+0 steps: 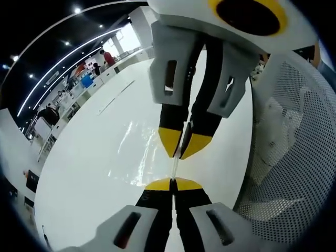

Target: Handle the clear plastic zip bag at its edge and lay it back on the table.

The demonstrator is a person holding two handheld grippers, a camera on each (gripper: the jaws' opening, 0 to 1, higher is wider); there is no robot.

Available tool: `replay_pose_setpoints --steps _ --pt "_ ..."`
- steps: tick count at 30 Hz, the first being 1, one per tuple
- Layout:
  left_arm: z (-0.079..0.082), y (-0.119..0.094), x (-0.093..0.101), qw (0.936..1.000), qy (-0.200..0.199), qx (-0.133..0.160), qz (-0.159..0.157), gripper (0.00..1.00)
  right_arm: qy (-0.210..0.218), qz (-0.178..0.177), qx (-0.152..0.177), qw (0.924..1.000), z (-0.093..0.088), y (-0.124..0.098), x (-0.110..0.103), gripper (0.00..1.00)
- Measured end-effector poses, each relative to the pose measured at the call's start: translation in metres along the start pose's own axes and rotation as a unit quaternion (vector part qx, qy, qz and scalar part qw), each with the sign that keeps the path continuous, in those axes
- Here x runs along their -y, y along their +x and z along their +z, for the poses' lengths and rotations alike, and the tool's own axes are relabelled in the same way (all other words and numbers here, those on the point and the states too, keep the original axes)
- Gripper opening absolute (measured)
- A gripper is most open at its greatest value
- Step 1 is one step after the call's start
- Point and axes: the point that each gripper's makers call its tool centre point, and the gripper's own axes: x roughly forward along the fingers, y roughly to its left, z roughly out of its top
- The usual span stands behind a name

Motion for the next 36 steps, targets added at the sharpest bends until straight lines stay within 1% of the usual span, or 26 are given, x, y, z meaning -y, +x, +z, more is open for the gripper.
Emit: replay_pose_setpoints --steps 4,15,20,31,33,36 --pt "-0.001 0.0 -0.001 1.0 -0.005 -0.002 0.0 0.0 0.007 -0.002 -0.001 1.0 -0.001 0.0 0.0 0.0" --pt "-0.002 0.001 0.002 1.0 -0.002 -0.005 -0.003 0.0 0.022 -0.004 -0.002 0.9997 -0.004 0.0 -0.005 0.0" --pt "-0.002 0.001 0.004 0.9999 0.009 -0.008 -0.005 0.0 0.028 -0.004 -0.005 0.9996 -0.006 -0.001 -0.005 0.0" --pt "-0.005 0.004 0.001 0.9999 -0.011 -0.009 -0.003 0.0 0.044 -0.006 -0.008 0.999 -0.011 -0.004 -0.005 0.0" --pt "-0.005 0.004 0.001 0.9999 -0.008 -0.01 -0.002 0.0 0.044 -0.004 -0.01 0.999 -0.012 -0.004 -0.006 0.0" --pt "-0.004 0.005 0.005 0.9999 0.011 -0.012 -0.003 0.0 0.046 -0.003 -0.012 0.9988 -0.014 -0.005 -0.007 0.0"
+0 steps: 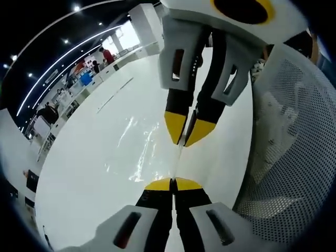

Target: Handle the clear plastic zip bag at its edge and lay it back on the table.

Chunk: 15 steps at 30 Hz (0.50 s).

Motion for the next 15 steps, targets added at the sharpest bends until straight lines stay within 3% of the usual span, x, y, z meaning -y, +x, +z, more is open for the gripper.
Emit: replay_pose_setpoints --steps 15 --pt "-0.0052 0.0028 -0.0049 0.9999 -0.01 -0.005 0.006 0.0 0.003 0.011 -0.002 0.9999 -0.0008 -0.0013 -0.0029 0.0"
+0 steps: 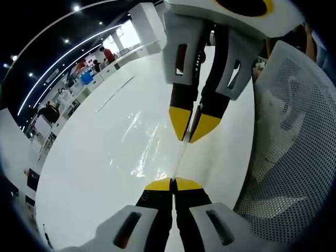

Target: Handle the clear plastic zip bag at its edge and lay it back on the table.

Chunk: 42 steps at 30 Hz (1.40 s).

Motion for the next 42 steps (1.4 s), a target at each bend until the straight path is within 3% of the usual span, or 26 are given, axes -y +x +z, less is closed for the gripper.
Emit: replay_pose_setpoints --steps 42 --pt "-0.006 -0.003 -0.013 0.9995 -0.019 -0.01 0.025 0.0 0.021 -0.021 -0.021 0.9993 -0.022 -0.013 0.004 0.0"
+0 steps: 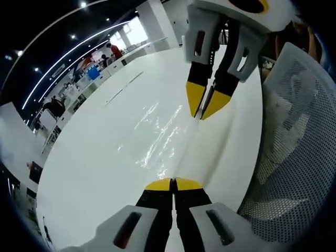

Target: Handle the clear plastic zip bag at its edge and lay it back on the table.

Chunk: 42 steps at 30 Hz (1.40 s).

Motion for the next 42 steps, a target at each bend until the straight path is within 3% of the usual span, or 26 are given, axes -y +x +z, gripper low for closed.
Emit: replay_pose_setpoints --steps 42 --pt "-0.003 0.0 -0.002 0.9999 -0.012 -0.008 0.001 0.0 0.019 -0.007 -0.023 0.9995 -0.026 -0.007 -0.007 0.0"
